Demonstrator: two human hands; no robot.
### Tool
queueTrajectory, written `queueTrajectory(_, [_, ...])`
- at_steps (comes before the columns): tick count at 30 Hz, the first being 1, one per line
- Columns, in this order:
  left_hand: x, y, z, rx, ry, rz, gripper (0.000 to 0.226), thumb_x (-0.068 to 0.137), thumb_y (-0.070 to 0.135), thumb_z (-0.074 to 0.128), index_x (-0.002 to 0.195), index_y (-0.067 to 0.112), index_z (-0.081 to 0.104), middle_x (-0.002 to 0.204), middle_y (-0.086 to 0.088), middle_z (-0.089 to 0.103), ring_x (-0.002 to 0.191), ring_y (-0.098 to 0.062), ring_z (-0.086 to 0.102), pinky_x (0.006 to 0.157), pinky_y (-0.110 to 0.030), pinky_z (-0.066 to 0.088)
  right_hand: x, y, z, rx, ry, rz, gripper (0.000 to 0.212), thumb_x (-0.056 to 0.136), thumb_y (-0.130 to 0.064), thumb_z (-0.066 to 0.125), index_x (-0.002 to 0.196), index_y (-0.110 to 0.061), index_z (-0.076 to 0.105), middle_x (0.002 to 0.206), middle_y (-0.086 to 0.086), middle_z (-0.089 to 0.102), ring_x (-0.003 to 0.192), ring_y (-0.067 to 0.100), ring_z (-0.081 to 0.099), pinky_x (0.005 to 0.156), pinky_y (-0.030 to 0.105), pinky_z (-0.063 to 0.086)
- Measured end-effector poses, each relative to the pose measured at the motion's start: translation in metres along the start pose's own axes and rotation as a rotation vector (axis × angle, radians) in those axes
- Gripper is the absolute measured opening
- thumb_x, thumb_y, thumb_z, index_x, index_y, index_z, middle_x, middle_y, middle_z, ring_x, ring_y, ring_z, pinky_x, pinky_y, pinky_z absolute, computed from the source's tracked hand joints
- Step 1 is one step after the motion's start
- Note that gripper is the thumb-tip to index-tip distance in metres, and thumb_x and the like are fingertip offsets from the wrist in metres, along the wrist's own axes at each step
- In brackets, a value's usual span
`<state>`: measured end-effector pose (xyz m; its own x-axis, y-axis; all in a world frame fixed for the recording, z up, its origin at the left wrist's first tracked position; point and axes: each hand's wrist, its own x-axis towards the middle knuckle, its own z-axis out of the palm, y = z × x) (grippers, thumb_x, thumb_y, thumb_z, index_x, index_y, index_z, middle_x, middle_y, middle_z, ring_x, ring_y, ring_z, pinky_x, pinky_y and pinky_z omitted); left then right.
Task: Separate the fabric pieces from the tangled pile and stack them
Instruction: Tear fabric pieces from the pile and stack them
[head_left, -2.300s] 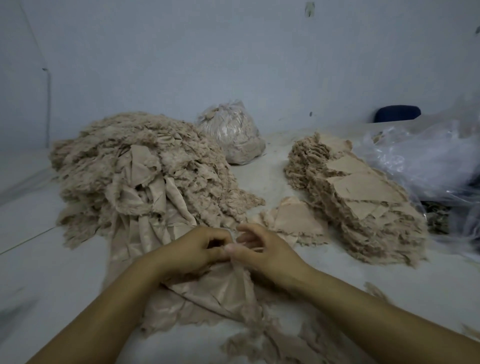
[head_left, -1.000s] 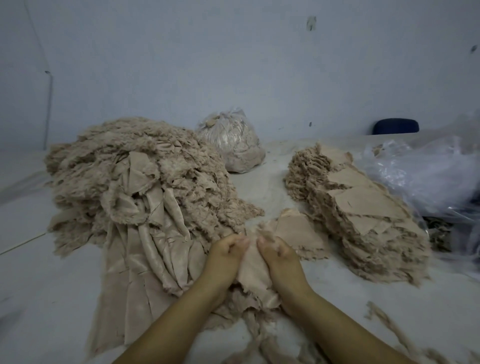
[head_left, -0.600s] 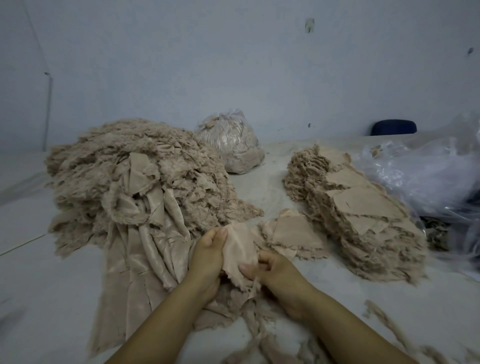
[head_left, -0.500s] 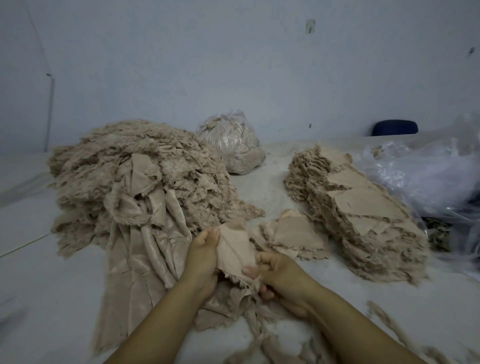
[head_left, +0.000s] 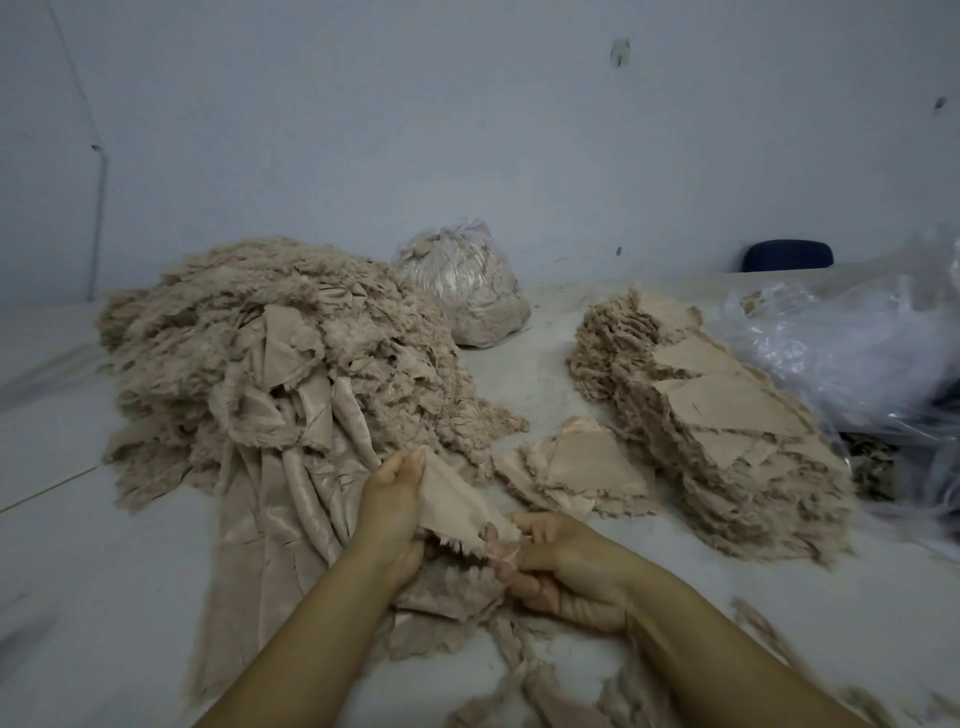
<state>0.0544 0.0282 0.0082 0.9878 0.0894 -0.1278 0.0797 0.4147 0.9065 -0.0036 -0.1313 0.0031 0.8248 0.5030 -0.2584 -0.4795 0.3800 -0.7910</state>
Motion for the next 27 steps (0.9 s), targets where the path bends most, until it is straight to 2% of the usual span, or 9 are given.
queueTrajectory(3, [0.003,0.010,-0.007,-0.151,0.040,-0.051,0.019,0.100,0.015,0.043,0.092,0.010,0.059,0.080,-0.009,0.063,0.062,-0.015,0.060,0.045,-0.023,0.053,-0.005,-0.002,-0.009,-0.186,0.008,0.062,0.026,0.091,0.014,0.046,0.112,0.001,0.055,0.071,0.008,0.057,0.045,0.007,0.058,0.038,0.014,0.044])
queueTrajectory(5, [0.000,0.016,-0.011,-0.124,-0.069,-0.131,0.018,0.099,0.016,0.044,0.095,0.009,0.060,0.080,-0.011,0.065,0.061,-0.016,0.063,0.052,-0.029,0.054,-0.007,-0.004,-0.015,-0.368,0.022,0.077,0.029,0.092,0.006,0.053,0.119,-0.005,0.057,0.070,0.007,0.065,0.045,0.007,0.059,0.039,0.015,0.046])
queueTrajectory(8, [-0.009,0.015,-0.009,-0.016,-0.349,-0.182,0.017,0.090,0.014,0.052,0.100,0.005,0.063,0.077,-0.010,0.072,0.062,-0.016,0.068,0.052,-0.023,0.054,0.000,-0.008,-0.015,-0.471,0.154,-0.006,0.045,0.085,-0.041,0.060,0.118,-0.010,0.059,0.093,0.009,0.074,0.040,0.009,0.054,0.035,0.018,0.042])
queueTrajectory(9, [-0.011,0.014,-0.008,-0.008,-0.415,-0.193,0.020,0.085,0.015,0.055,0.099,0.004,0.064,0.075,-0.010,0.071,0.061,-0.016,0.067,0.050,-0.023,0.054,0.004,-0.009,-0.013,-0.431,0.206,-0.050,0.050,0.084,-0.051,0.056,0.113,-0.011,0.061,0.093,0.009,0.074,0.038,0.010,0.050,0.034,0.019,0.040])
queueTrajectory(11, [-0.015,0.013,-0.007,0.023,-0.519,-0.230,0.021,0.079,0.017,0.058,0.091,0.002,0.065,0.070,-0.010,0.069,0.056,-0.015,0.065,0.049,-0.022,0.052,0.009,-0.013,-0.011,-0.311,0.236,-0.142,0.051,0.080,-0.059,0.056,0.100,-0.014,0.068,0.074,0.003,0.070,0.039,0.009,0.045,0.035,0.018,0.035])
queueTrajectory(15, [-0.018,0.011,-0.009,0.148,-0.615,-0.282,0.020,0.080,0.015,0.058,0.086,0.001,0.070,0.070,-0.012,0.068,0.056,-0.016,0.064,0.049,-0.022,0.052,0.011,-0.016,-0.010,-0.276,0.213,-0.325,0.025,0.071,-0.033,0.073,0.082,-0.010,0.072,0.055,0.001,0.046,0.043,0.005,0.035,0.035,0.014,0.028])
queueTrajectory(19, [-0.016,0.007,-0.010,0.214,-0.591,-0.251,0.019,0.085,0.016,0.056,0.093,0.000,0.064,0.074,-0.012,0.066,0.058,-0.015,0.062,0.051,-0.021,0.051,0.012,-0.012,-0.010,-0.246,0.347,-0.408,0.011,0.084,-0.012,0.065,0.077,-0.004,0.061,0.048,0.000,0.046,0.038,0.004,0.034,0.033,0.014,0.026])
queueTrajectory(22, [-0.016,0.004,-0.005,0.257,-0.541,-0.214,0.017,0.093,0.013,0.050,0.083,0.004,0.062,0.064,-0.006,0.064,0.052,-0.011,0.059,0.046,-0.019,0.047,0.013,-0.011,-0.010,-0.195,0.487,-0.470,0.016,0.091,-0.002,0.058,0.075,-0.005,0.058,0.048,0.001,0.048,0.037,0.005,0.035,0.033,0.015,0.027])
queueTrajectory(27, [-0.020,0.000,0.006,0.378,-0.538,-0.131,0.018,0.096,0.013,0.049,0.082,0.009,0.061,0.064,-0.001,0.057,0.052,-0.009,0.049,0.045,-0.019,0.038,0.016,-0.009,-0.007,-0.112,0.648,-0.552,0.025,0.091,0.000,0.058,0.067,-0.007,0.056,0.046,0.005,0.043,0.034,0.006,0.032,0.033,0.017,0.026])
